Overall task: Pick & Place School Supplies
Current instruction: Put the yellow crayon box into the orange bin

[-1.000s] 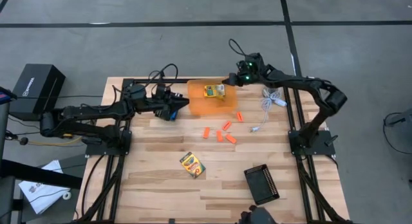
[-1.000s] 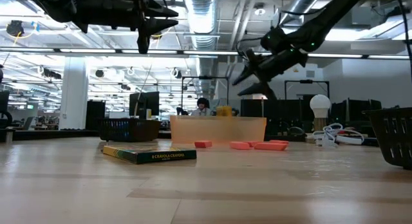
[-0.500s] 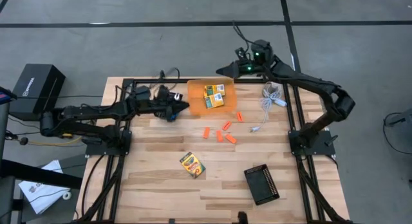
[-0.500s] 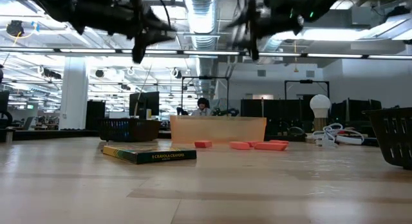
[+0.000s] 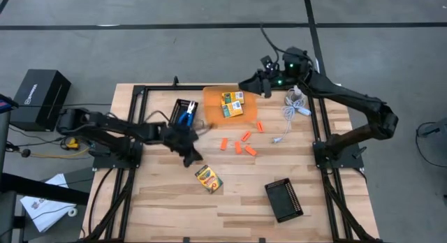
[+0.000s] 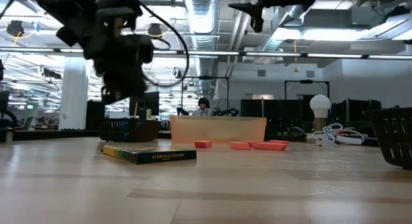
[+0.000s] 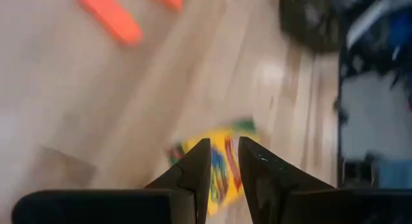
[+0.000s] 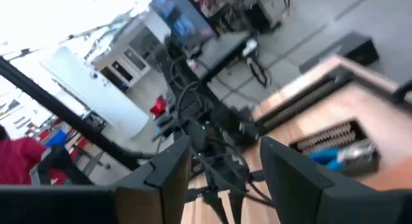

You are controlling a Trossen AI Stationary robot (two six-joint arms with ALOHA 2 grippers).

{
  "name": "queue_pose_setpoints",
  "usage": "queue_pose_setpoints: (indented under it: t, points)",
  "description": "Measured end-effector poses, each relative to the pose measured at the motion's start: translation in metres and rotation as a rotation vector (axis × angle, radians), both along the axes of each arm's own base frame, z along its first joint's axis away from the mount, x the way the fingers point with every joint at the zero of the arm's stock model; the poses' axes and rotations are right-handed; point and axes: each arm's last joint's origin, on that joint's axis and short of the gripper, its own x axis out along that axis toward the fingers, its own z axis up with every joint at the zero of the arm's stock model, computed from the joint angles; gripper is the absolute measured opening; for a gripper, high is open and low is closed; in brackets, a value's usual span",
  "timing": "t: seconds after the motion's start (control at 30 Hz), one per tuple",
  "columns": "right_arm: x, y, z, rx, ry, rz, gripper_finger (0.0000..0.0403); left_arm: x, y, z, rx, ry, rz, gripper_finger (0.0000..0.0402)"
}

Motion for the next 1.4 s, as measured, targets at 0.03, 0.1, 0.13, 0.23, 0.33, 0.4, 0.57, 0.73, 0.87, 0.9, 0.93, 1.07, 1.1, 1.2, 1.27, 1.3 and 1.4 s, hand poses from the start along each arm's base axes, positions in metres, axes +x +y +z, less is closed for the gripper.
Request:
queue_pose_setpoints:
  t: [0.03,0.1,0.13,0.23,0.33,0.4,0.57,0.73,0.87,0.9,0.93,1.07,1.1,1.2,1.27,1.3,1.4]
  points:
    - [0.001,0.002,-0.002,0.006,0.017,0.005,0.0176,0.001,-0.005,-0.005,0.007,0.021,-0.028,0.0076]
    - [0.003,0.007,-0.006,0.015,0.059,-0.01,0.0176,0.003,-0.014,-0.014,0.023,0.051,-0.088,0.0076]
    - [0.005,0.01,-0.008,0.018,0.075,-0.02,0.0177,0.004,-0.018,-0.017,0.024,0.062,-0.123,0.0076]
    - [0.012,0.017,-0.012,0.039,0.101,-0.062,0.018,0.005,-0.029,-0.025,0.011,0.085,-0.209,0.0076]
    - [0.019,0.023,-0.015,0.056,0.111,-0.09,0.018,0.005,-0.039,-0.029,0.04,0.091,-0.253,0.0074]
    - [0.022,0.026,-0.015,0.063,0.106,-0.113,0.0178,0.005,-0.043,-0.032,0.073,0.103,-0.252,0.0061]
    - [0.029,0.034,-0.016,0.079,0.1,-0.118,0.0172,0.008,-0.044,-0.04,0.116,0.121,-0.217,0.0007]
    - [0.03,0.041,-0.016,0.08,0.108,-0.1,0.0168,0.013,-0.044,-0.04,0.125,0.075,-0.201,0.0003]
    - [0.03,0.042,-0.016,0.079,0.107,-0.098,0.0168,0.014,-0.047,-0.038,0.098,0.058,-0.188,0.0001]
    - [0.03,0.042,-0.016,0.08,0.108,-0.098,0.0168,0.014,-0.049,-0.037,0.092,0.052,-0.19,0.0001]
    - [0.03,0.042,-0.016,0.079,0.106,-0.098,0.0168,0.014,-0.051,-0.036,0.087,0.044,-0.194,0.0001]
    - [0.03,0.042,-0.016,0.075,0.107,-0.095,0.0168,0.012,-0.061,-0.037,0.068,0.055,-0.209,0.0001]
    - [0.03,0.042,-0.016,0.073,0.106,-0.093,0.0168,0.012,-0.063,-0.038,0.063,0.058,-0.212,0.0]
    - [0.03,0.042,-0.016,0.072,0.106,-0.093,0.0168,0.011,-0.068,-0.039,0.072,0.067,-0.199,0.0]
    - [0.03,0.042,-0.016,0.072,0.106,-0.093,0.0168,0.011,-0.068,-0.041,0.079,0.077,-0.178,0.0]
    - [0.03,0.042,-0.016,0.072,0.106,-0.093,0.0168,0.011,-0.068,-0.041,0.081,0.076,-0.173,0.0]
    - [0.03,0.042,-0.016,0.072,0.106,-0.093,0.0168,0.013,-0.068,-0.045,0.083,0.082,-0.163,0.0]
